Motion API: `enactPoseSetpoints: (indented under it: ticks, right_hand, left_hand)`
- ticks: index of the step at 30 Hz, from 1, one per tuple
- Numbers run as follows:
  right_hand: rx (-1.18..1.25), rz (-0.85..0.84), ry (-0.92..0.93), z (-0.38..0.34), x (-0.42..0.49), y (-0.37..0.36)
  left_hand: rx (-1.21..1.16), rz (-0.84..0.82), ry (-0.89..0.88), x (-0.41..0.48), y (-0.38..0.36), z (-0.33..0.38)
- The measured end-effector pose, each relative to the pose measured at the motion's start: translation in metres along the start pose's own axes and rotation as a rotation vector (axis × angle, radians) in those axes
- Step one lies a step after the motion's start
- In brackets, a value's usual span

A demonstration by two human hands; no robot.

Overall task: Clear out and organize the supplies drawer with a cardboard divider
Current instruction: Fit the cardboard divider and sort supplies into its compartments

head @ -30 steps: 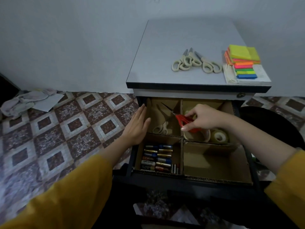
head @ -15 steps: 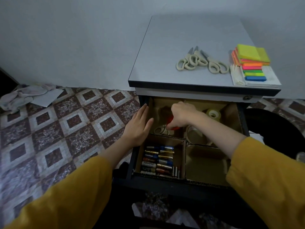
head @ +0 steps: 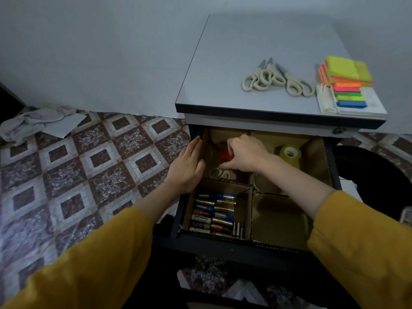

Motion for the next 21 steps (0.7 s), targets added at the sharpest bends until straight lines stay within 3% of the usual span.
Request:
enactPoseSetpoints:
  ticks: [6, 14, 21]
  right_hand:
    - [-0.062, -0.097, -0.034, 0.001, 0.005, -0.025]
    - [0.288, 0.047, -0.123, 0.023, 0.003, -0.014]
    - [0.427, 0.133, -0.128, 0.039, -0.018, 0.009]
  left_hand:
    - [0.021, 0.003, 0.004, 0.0, 0.0, 0.002]
    - [0.039, 0.018, 0.012, 0.0, 0.001, 0.001]
    - [0.089, 0.057, 0.027, 0.0, 0.006, 0.003]
Point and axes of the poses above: each hand's wrist, its own x-axis towards the middle knuckle, its own y-axis out of the back of the hand, z = x × y, the point moved 6 cm from there along x, towards the middle knuckle, and after that the axes turned 7 degrees about -y, right-handed, at the moved point
